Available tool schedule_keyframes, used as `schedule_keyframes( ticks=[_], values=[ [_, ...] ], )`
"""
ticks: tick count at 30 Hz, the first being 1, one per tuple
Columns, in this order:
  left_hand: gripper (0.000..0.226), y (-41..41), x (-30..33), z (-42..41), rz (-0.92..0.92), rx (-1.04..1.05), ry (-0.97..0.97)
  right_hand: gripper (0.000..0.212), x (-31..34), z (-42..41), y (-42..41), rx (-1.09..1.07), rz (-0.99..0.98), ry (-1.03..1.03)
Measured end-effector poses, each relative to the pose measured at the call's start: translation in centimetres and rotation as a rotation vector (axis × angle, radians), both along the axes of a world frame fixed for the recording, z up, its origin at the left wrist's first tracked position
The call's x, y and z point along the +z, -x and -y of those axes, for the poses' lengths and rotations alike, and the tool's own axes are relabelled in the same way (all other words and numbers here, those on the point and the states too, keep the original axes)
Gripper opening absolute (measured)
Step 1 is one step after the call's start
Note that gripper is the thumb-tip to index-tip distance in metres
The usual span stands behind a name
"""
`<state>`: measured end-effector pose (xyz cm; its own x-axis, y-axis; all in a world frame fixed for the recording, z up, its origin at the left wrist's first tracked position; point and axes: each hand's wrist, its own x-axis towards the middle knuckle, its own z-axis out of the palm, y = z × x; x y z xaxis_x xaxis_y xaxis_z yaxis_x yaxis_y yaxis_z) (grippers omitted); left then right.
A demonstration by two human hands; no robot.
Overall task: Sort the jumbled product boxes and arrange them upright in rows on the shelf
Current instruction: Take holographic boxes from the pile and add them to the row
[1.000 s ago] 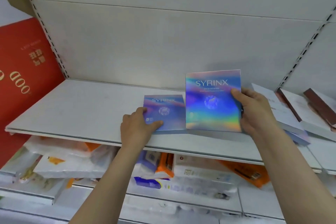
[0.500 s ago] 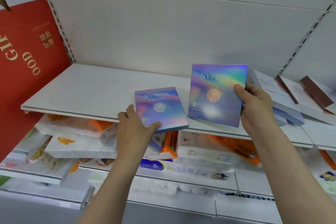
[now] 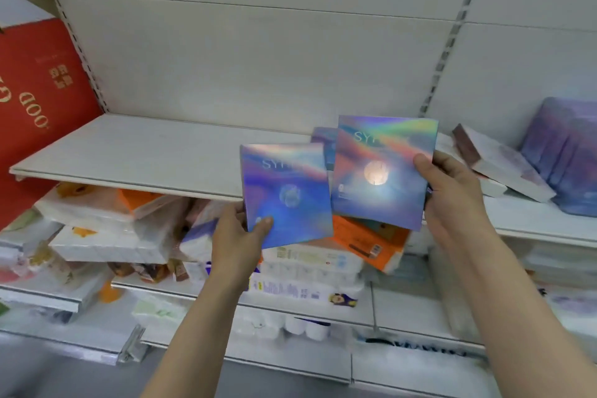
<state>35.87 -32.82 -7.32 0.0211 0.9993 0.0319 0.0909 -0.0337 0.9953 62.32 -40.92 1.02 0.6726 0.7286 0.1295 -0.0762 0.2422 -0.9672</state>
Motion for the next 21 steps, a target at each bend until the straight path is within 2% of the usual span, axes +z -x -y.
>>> schedule_keyframes(
  ticks=[8,10,13,17,21],
  values=[
    [0.034,-12.8,2.4,10.7,0.203,-0.166,-0.182,0.034,-1.1,14.5,-10.5,-0.101,-0.084,-0.050],
    [0.033,-15.7,2.7,13.0,0.247,-0.222,-0.186,0.033,-1.2,17.1,-12.5,-0.132,-0.080,-0.035],
    [0.017,-19.7,3.0,15.3,0.271,-0.266,-0.187,0.031,-1.2,20.3,-15.4,-0.161,-0.096,-0.033],
    [0.016,-24.4,3.9,16.3,0.307,-0.309,-0.143,0.018,-1.2,23.0,-19.6,-0.204,-0.089,-0.055],
    [0.012,-28.7,4.1,15.7,0.319,-0.358,-0.124,0.030,-1.6,24.0,-24.6,-0.251,-0.074,-0.050]
  ],
)
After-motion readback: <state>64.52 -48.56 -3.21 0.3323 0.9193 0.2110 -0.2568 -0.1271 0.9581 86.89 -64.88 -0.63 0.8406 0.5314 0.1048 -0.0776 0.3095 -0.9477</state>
